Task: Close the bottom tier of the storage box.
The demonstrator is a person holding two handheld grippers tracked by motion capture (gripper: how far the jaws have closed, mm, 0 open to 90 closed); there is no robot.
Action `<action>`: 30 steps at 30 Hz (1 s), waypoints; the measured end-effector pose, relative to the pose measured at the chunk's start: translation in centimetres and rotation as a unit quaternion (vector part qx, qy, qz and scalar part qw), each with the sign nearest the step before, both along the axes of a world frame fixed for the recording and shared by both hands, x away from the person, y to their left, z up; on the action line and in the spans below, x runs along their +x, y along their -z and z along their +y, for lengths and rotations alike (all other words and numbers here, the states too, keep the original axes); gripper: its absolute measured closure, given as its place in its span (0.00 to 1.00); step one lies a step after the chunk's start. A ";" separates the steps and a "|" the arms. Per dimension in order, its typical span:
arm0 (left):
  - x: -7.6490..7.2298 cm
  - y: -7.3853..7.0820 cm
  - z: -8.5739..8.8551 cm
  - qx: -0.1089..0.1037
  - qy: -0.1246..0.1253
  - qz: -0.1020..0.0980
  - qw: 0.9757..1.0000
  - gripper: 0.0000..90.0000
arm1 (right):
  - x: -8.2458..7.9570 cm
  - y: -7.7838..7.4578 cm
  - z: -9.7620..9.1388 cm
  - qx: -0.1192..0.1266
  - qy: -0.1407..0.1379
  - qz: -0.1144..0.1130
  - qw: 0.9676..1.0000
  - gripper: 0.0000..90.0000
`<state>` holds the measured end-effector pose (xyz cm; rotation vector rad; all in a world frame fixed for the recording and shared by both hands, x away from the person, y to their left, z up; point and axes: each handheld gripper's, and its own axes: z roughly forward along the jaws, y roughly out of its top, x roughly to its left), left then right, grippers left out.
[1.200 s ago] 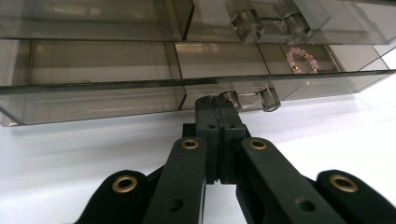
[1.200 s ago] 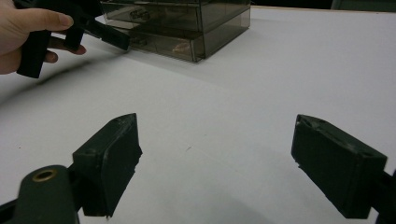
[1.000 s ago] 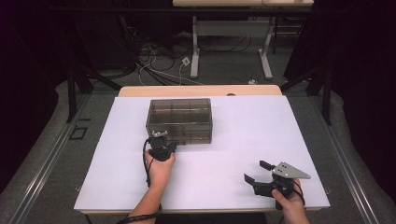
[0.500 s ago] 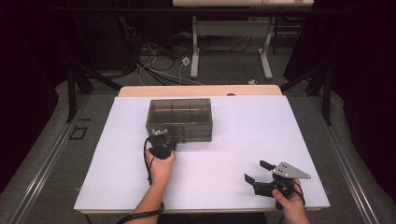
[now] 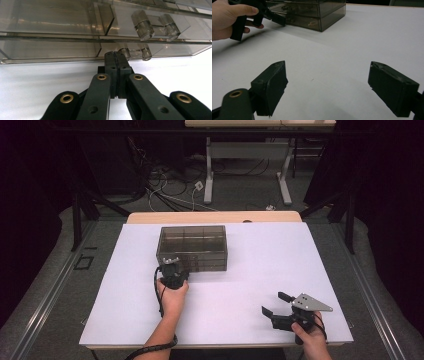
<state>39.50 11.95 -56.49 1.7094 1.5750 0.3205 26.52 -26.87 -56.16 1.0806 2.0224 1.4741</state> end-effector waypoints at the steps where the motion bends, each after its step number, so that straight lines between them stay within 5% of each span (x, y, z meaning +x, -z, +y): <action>1: 0.0 0.0 0.0 -0.002 0.000 -0.002 1.000 1.00 | 0.0 0.0 0.0 -0.001 0.001 0.002 1.000 0.17; 18: -0.3 0.1 0.1 -0.009 0.000 -0.008 1.000 1.00 | 0.0 0.0 0.0 0.000 0.001 -0.001 1.000 0.17; 30: -0.8 0.0 0.3 -0.013 0.001 -0.013 1.000 0.89 | -0.1 -0.1 -0.1 -0.001 -0.001 0.005 1.000 0.17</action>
